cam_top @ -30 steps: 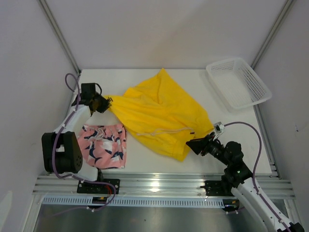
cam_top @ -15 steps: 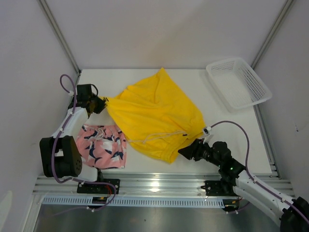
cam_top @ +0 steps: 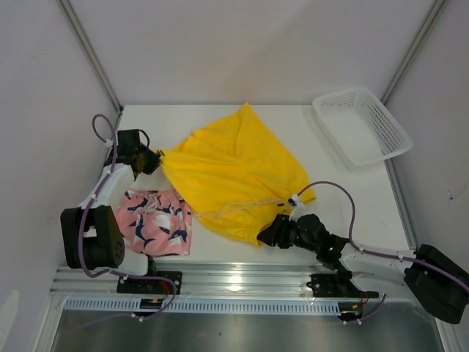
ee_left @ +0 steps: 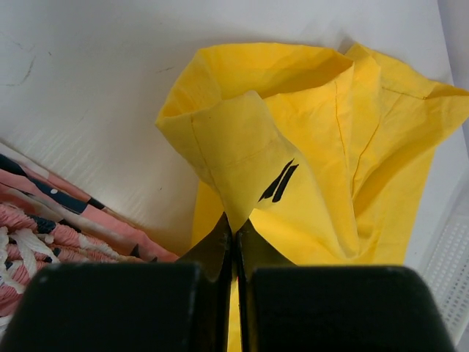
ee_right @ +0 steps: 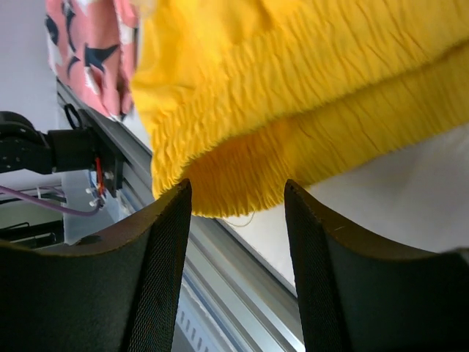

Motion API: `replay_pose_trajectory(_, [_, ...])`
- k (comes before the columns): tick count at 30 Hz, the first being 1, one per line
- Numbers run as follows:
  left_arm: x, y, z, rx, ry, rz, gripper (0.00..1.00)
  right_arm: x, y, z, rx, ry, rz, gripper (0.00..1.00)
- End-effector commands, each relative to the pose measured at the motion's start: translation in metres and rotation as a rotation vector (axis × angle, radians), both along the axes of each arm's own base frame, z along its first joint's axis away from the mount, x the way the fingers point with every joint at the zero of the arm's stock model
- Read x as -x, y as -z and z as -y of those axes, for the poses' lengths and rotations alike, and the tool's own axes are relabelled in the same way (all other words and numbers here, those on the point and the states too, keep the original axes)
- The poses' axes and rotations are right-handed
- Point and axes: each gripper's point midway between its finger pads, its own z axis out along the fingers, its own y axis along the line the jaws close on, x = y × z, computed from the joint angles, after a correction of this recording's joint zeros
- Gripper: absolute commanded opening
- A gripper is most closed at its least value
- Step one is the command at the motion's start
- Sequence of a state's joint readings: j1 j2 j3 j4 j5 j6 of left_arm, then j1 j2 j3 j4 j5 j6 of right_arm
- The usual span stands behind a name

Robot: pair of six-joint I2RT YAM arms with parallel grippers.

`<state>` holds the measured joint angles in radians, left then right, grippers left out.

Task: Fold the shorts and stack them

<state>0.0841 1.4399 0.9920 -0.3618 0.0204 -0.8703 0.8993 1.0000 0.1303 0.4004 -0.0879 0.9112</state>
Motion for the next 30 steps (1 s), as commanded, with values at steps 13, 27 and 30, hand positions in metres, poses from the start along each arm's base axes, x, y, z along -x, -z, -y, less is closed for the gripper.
replay_pose_trajectory(13, [0.000, -0.013, -0.008, -0.034, -0.005, 0.054, 0.00, -0.037, -0.070, -0.012, -0.080, 0.177, 0.197, 0.52])
replay_pose_trajectory(27, [0.001, -0.017, -0.008, -0.033, -0.007, 0.066, 0.00, -0.033, -0.040, -0.021, -0.026, 0.208, 0.069, 0.51])
replay_pose_trajectory(30, [0.002, -0.018, -0.008, -0.035, -0.005, 0.068, 0.00, -0.032, -0.035, -0.017, -0.012, 0.253, 0.031, 0.51])
